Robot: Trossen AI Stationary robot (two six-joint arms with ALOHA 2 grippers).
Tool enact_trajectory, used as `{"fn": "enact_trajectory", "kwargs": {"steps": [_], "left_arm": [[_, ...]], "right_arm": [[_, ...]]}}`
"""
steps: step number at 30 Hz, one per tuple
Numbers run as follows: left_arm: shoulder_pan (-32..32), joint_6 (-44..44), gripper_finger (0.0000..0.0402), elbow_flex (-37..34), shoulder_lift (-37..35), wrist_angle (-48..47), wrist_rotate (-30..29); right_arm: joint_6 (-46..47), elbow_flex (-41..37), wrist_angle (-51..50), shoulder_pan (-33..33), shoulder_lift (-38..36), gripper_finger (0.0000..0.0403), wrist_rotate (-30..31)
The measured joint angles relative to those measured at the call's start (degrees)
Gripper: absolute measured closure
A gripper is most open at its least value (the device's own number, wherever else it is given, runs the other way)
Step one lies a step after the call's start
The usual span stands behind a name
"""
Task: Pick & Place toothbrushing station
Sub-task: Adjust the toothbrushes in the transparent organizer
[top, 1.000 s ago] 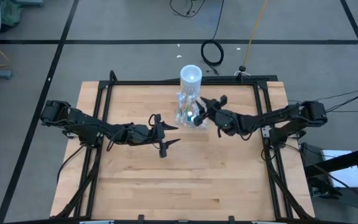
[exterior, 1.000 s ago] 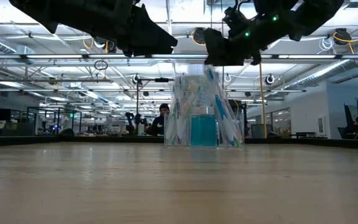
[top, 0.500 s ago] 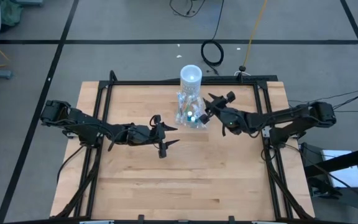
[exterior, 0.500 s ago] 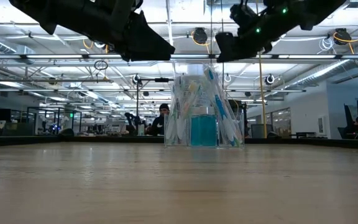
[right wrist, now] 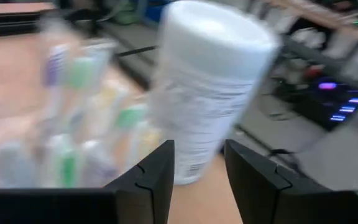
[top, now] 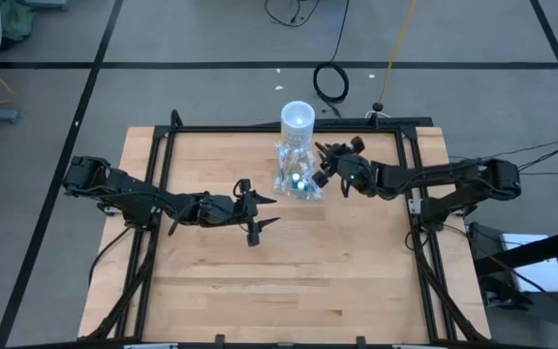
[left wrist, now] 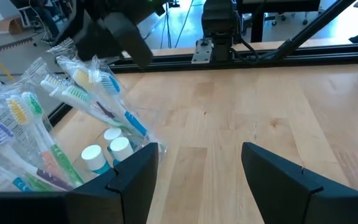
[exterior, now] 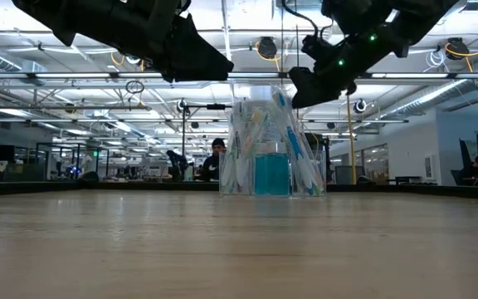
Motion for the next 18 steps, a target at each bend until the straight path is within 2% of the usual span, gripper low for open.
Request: {"fn": "enact_trajectory", "kwargs": {"steps": [2, 4, 13, 18], "left_arm": [[0.0, 0.0, 0.0163, 0.0, 0.0, 0.0, 0.0], [0.0, 0.3, 0.0163, 0.0, 0.0, 0.0, 0.0], [0.0, 0.5, 0.0163, 0.0, 0.0, 0.0, -0.1], [0.0, 0.6, 0.0163, 0.0, 0.0, -0.1, -0.1]], "right_arm": [[0.0, 0.0, 0.4, -0.4, 0.9, 0.0271, -5.3], [-0.1, 0.0, -0.4, -0.5, 1.2, 0.0272, -7.9], [-3.9, 0.1, 0.5, 1.4, -1.4, 0.0272, -8.5], [-4.7, 0.1, -0.4, 3.3, -4.3, 0.0273, -20.4]]}}
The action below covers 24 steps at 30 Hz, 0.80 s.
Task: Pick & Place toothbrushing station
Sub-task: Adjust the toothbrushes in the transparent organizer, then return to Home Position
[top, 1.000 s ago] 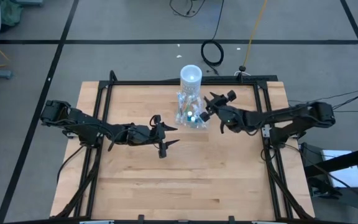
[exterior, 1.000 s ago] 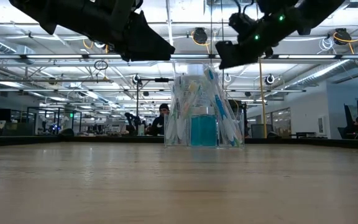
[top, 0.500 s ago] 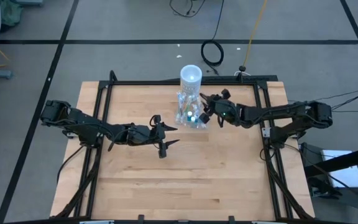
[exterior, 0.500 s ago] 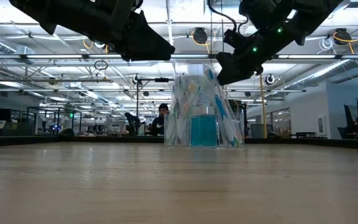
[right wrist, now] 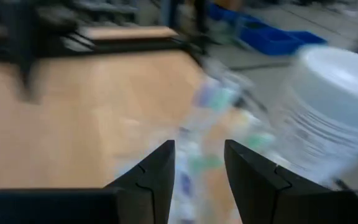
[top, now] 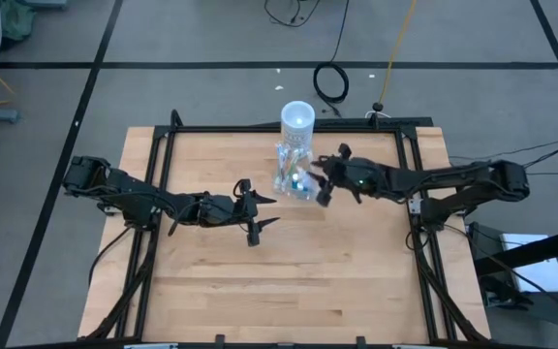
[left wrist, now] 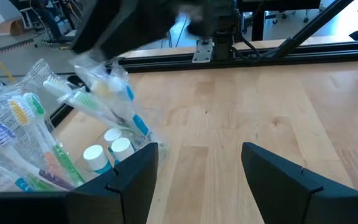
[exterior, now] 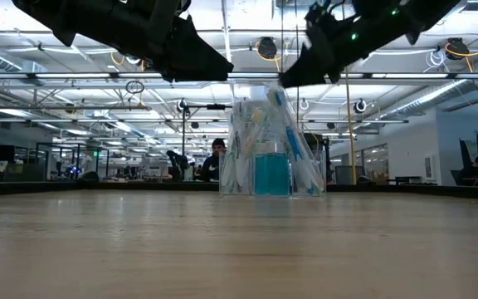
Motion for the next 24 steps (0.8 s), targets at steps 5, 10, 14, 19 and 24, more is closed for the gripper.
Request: {"fn": "enact_trajectory", "kwargs": {"steps": [5, 10, 14, 19, 24], "left_arm": [[0.0, 0.2, 0.0163, 0.0, 0.0, -0.2, 0.0], [-0.1, 0.3, 0.0163, 0.0, -3.2, -0.9, -1.2], [-1.2, 2.6, 0.0163, 0.0, -10.0, -5.4, -6.7], [-2.5, 6.0, 0.0163, 0.0, -22.2, -18.4, -8.4], [-2.5, 4.0, 0.0163, 0.0, -38.3, -27.8, -8.0]], "right_arm": [[0.0, 0.0, -0.5, 2.2, -4.5, 0.0273, -3.5], [-0.4, 0.0, -1.7, 4.1, -10.4, 0.0273, 6.3], [-1.0, 0.0, -2.0, 5.6, -15.3, 0.0273, 11.3], [-3.4, 0.0, -4.9, 8.9, -20.9, 0.0273, 10.9], [-5.1, 0.0, -11.6, 10.9, -25.6, 0.0273, 5.1]]}}
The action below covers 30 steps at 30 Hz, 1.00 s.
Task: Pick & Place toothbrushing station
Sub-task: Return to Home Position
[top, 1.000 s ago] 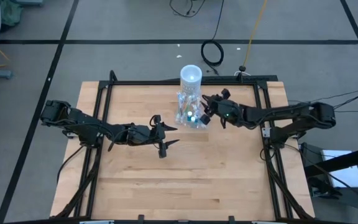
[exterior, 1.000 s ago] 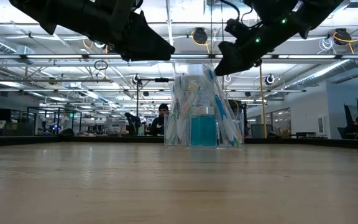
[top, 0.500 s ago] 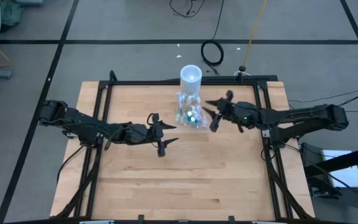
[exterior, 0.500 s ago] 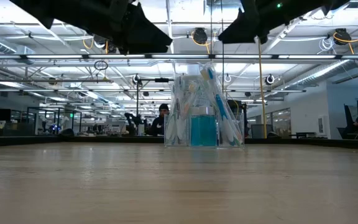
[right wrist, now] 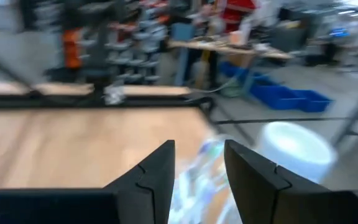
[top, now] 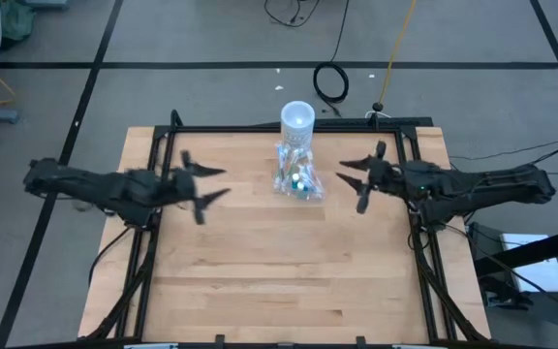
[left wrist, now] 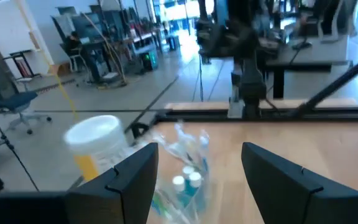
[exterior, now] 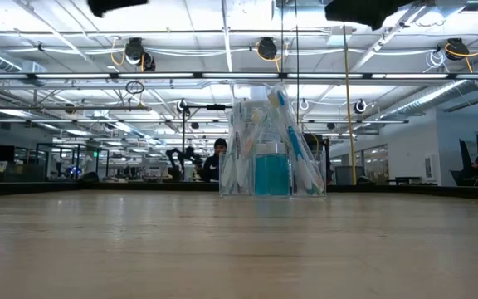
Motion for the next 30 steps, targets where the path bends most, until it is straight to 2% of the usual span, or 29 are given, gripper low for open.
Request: {"fn": "enact_trajectory", "kwargs": {"steps": [3, 6, 11, 16, 20, 24, 30], "left_arm": [[0.1, -0.1, 0.0163, 0.0, -9.3, -7.8, 0.9], [0.1, 0.1, 0.0163, -0.4, -16.7, -14.0, 5.5], [0.1, 2.5, 0.0163, -5.0, -27.9, -14.8, 10.8], [0.1, 5.0, 0.0163, -10.2, -38.0, -17.2, 11.6], [0.1, 5.3, 0.0163, -14.5, -44.7, -18.0, 11.8], [0.1, 6.3, 0.0163, -17.0, -44.6, -19.7, 11.7], [0.1, 6.2, 0.0163, -21.7, -43.9, -14.8, 13.0]], "right_arm": [[0.4, 0.0, -5.2, 0.1, -2.2, 0.0273, -7.0], [0.2, -0.9, -7.7, 0.1, -3.7, 0.0281, -13.1], [-2.7, -6.8, -7.1, 0.1, -7.6, 0.0331, -25.1], [-3.3, -13.0, -4.3, 0.1, -13.1, 0.0392, -27.0], [-1.2, -17.0, -4.2, 0.1, -18.2, 0.0393, -27.1], [1.0, -21.0, -4.2, 0.1, -24.0, 0.0392, -27.2], [3.5, -28.4, -2.9, 0.1, -32.7, 0.0402, -28.8]]}}
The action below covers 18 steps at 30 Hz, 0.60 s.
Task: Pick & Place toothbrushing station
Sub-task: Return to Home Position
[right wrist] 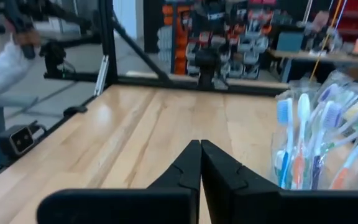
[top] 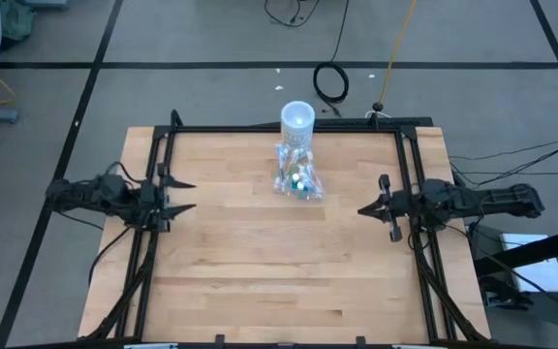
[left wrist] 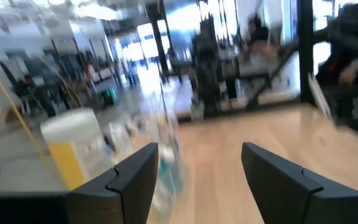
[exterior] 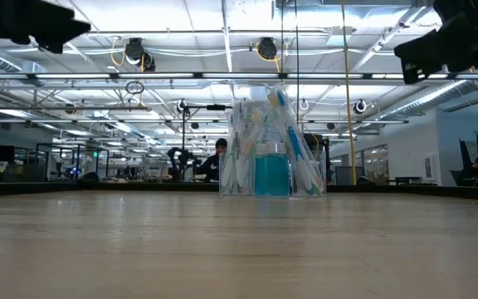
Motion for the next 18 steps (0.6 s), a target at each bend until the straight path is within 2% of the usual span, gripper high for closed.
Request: {"fn": "enact_trajectory", "kwargs": {"steps": [4, 8, 18], "left_arm": [[0.0, 0.6, 0.0163, -3.1, -0.1, 5.8, -0.2], [0.0, 0.8, 0.0163, -6.4, -0.2, 12.5, -0.5], [0.0, 0.2, 0.0163, -15.5, 0.0, 24.9, -0.5]], "right_arm": [[-0.1, -5.7, 6.1, 0.0, -4.8, 0.0399, -0.5], [-0.1, -10.0, 7.9, 0.0, -8.7, 0.0402, -3.2], [2.8, -12.6, 9.3, 0.0, -13.7, 0.0399, -2.8]]}}
